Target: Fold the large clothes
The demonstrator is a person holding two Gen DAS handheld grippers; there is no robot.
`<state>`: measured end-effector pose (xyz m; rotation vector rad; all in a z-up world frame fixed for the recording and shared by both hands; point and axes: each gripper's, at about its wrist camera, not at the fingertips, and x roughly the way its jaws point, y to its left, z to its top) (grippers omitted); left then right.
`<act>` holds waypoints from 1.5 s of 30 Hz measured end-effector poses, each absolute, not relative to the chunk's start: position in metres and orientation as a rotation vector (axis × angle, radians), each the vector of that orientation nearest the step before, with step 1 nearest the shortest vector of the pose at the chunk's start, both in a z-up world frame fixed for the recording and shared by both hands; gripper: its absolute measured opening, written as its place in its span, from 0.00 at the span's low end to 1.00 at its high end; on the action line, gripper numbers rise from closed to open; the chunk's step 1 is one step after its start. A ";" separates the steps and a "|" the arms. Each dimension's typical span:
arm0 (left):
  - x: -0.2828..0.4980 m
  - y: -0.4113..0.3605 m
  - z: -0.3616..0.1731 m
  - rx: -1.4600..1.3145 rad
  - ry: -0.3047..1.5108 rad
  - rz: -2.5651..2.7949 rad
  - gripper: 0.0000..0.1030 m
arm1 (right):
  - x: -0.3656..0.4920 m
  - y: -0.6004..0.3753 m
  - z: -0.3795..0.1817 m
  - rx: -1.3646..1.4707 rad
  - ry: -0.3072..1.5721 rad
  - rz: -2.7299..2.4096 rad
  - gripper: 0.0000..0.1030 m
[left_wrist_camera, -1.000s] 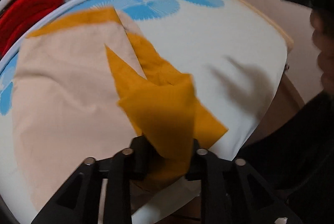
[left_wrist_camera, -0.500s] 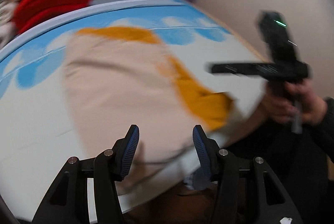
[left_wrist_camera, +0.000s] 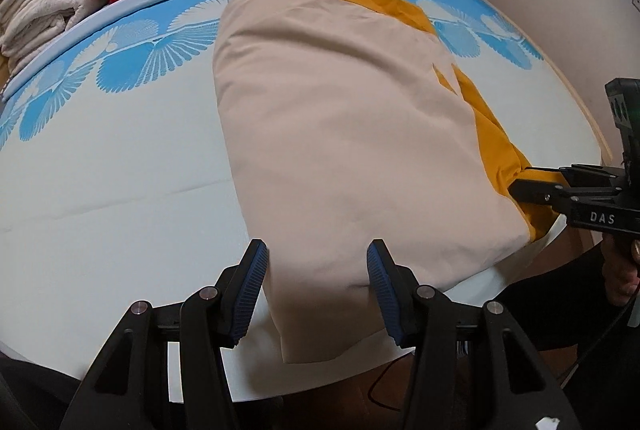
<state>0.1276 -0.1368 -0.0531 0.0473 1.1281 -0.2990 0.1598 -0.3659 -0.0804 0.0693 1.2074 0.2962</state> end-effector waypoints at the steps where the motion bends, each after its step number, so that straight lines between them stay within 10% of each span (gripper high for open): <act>1: 0.125 -0.133 -0.053 0.046 1.129 -0.299 0.46 | 0.160 -0.366 -0.081 0.068 1.205 0.288 0.35; 5: 0.129 -0.134 -0.056 0.048 1.138 -0.296 0.46 | 0.157 -0.364 -0.074 0.066 1.182 0.305 0.09; 15: 0.129 -0.135 -0.045 -0.036 1.096 -0.362 0.50 | 0.126 -0.402 0.012 0.252 0.785 0.397 0.05; 31: 0.145 -0.145 -0.093 -0.001 1.309 -0.409 0.57 | 0.170 -0.413 -0.124 0.169 1.352 0.085 0.04; 37: 0.149 -0.142 -0.088 -0.072 1.345 -0.431 0.58 | 0.171 -0.415 -0.112 0.204 1.337 0.109 0.13; 42: 0.170 -0.120 -0.072 -0.213 1.282 -0.419 0.65 | 0.174 -0.423 -0.085 0.297 1.166 0.100 0.64; 45: 0.193 -0.102 -0.074 -0.325 1.267 -0.398 0.72 | 0.191 -0.423 -0.092 0.333 1.178 0.092 0.64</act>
